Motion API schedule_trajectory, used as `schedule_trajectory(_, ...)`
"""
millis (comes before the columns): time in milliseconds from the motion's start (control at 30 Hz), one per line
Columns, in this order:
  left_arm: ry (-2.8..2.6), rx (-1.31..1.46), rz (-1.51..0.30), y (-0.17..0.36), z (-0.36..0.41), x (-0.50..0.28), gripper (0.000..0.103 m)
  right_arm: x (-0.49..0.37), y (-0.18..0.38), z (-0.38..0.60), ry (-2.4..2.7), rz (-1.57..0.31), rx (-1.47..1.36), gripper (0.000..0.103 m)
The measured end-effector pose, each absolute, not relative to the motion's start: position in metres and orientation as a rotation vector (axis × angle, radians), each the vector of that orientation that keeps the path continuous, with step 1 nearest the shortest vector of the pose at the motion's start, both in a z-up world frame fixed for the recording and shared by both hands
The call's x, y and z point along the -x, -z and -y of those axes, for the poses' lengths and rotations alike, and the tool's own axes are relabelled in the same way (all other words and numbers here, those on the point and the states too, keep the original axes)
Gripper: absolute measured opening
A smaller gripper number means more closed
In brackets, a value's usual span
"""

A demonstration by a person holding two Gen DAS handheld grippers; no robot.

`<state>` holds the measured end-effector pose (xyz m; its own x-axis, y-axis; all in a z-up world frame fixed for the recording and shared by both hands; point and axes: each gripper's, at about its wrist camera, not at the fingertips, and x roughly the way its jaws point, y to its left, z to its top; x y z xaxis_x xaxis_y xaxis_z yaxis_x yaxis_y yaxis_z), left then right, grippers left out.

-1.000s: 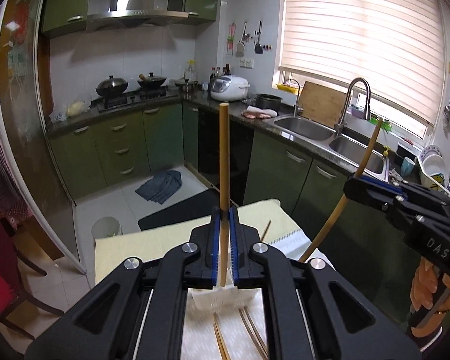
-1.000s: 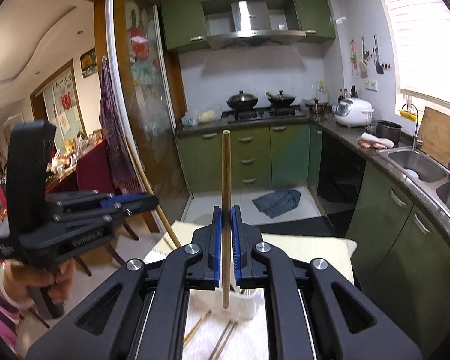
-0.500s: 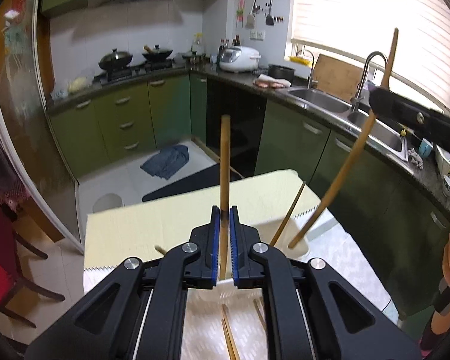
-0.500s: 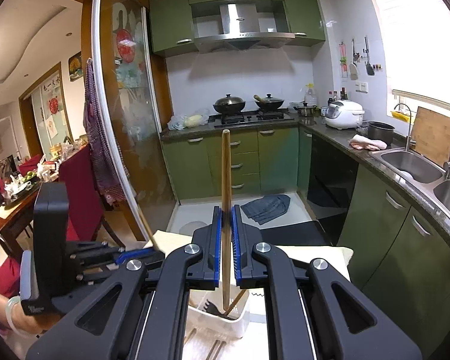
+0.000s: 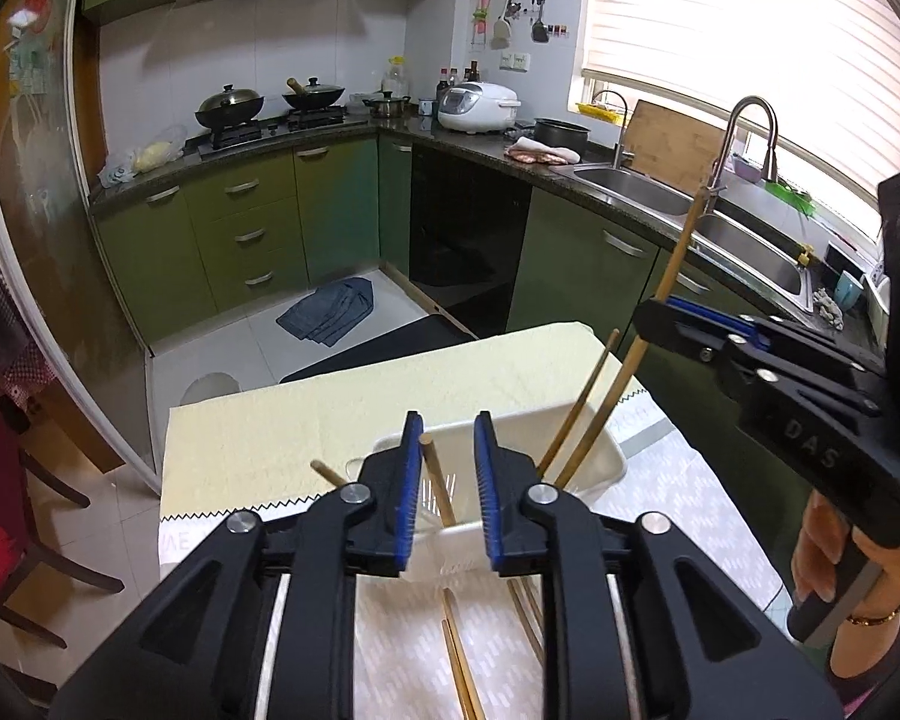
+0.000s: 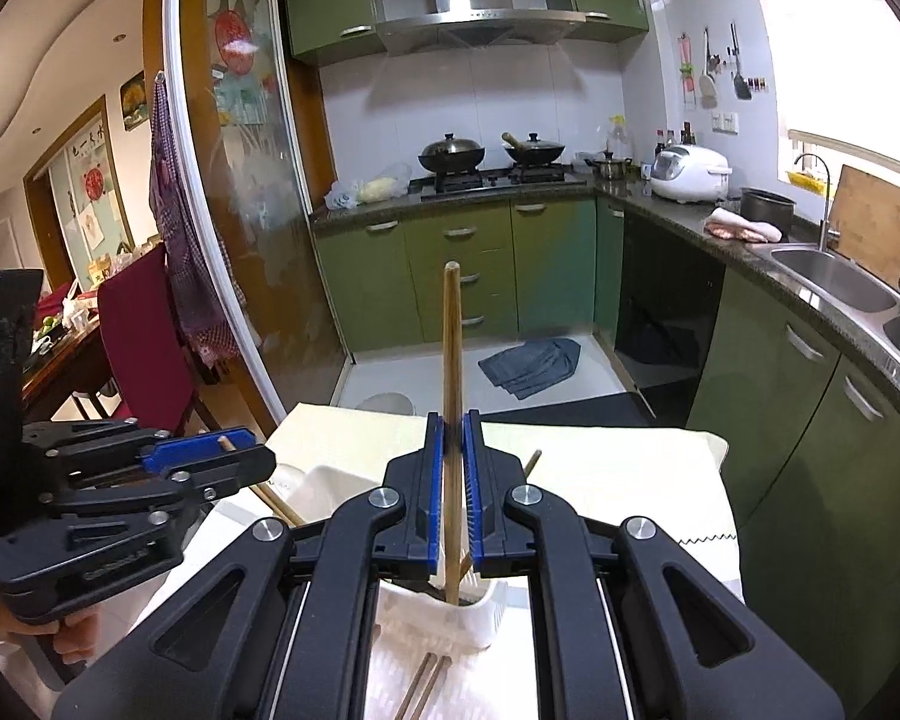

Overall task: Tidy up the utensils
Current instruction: 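Open the left tool to drop its chopstick in the holder while the right tool releases its own, then lower both open tools toward the remaining wooden chopsticks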

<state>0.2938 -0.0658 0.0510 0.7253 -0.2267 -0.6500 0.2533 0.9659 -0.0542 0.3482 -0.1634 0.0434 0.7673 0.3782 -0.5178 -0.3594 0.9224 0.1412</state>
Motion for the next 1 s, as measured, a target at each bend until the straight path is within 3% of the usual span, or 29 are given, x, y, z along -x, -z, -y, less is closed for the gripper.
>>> schedule_trajectory(500,0.323,-0.068,-0.772,-0.041,0.067,-0.222,0.02,-0.264,-0.072,0.191,-0.441,-0.483,-0.044,0.009)
schedule_trajectory(700,0.303,-0.093,-0.938,0.018,0.063,-0.203,0.025,-0.212,-0.054,0.212,-0.438,-0.528,-0.021,0.01)
schedule_trajectory(800,0.27,-0.081,-1.051,0.058,0.056,-0.209,0.025,-0.197,-0.03,0.222,-0.439,-0.593,-0.023,0.027)
schedule_trajectory(1000,0.231,-0.019,-1.256,0.124,0.047,-0.224,0.025,-0.186,0.021,0.234,-0.43,-0.722,-0.044,0.027)
